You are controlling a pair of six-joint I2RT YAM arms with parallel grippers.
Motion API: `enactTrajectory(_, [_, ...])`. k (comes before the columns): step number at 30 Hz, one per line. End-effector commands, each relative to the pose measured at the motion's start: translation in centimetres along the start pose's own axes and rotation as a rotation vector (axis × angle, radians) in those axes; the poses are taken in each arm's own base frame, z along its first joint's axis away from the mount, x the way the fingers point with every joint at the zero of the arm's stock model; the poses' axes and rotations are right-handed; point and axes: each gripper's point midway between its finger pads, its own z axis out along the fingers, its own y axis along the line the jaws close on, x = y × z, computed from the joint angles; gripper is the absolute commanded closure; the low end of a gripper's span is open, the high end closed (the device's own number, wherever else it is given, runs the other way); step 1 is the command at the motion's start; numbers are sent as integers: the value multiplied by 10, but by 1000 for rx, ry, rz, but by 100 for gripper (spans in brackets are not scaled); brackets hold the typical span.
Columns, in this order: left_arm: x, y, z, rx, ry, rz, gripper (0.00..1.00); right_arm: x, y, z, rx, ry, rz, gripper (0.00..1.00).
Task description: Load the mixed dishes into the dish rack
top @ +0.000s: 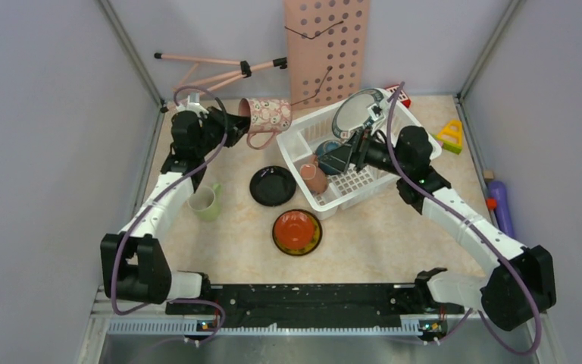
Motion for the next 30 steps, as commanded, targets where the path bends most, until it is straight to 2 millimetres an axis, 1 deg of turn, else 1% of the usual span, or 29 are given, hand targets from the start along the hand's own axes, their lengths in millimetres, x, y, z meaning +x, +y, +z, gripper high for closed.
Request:
enactTrajectory(1, [8, -121, -23, 456, 58, -137, 100, -26, 31, 9, -132, -124, -2, 8])
enactTrajectory(4, [23, -149, -26, 538, 109, -202, 100, -35, 36, 17, -141, -161, 2, 11])
enactTrajectory(7, [36, -170, -27, 585, 160, -245, 100, -39, 34, 24, -134, -178, -8, 14])
enactTrajectory(8, [41, -174, -27, 584, 176, -244, 100, -41, 34, 25, -142, -190, -14, 14])
enactTrajectory(11, [52, -181, -22, 562, 210, -257, 100, -48, 41, 23, -174, -228, -59, 15])
enactTrajectory(15, [66, -191, -19, 603, 259, -303, 100, -54, 50, 23, -215, -241, -89, 15])
enactTrajectory(18, [78, -200, -16, 634, 308, -328, 100, -61, 50, 22, -208, -281, -74, 21])
enactTrajectory(23, [91, -205, -7, 650, 337, -333, 100, -72, 60, 18, -247, -337, -60, 29])
enactTrajectory(26, [99, -208, -5, 658, 362, -317, 100, -75, 59, 21, -240, -335, -49, 32])
enactTrajectory(28, [107, -211, -4, 663, 395, -305, 100, -77, 57, 23, -234, -341, -38, 38])
enactTrajectory(30, [120, -210, -1, 632, 442, -275, 100, -81, 55, 23, -226, -362, -30, 47])
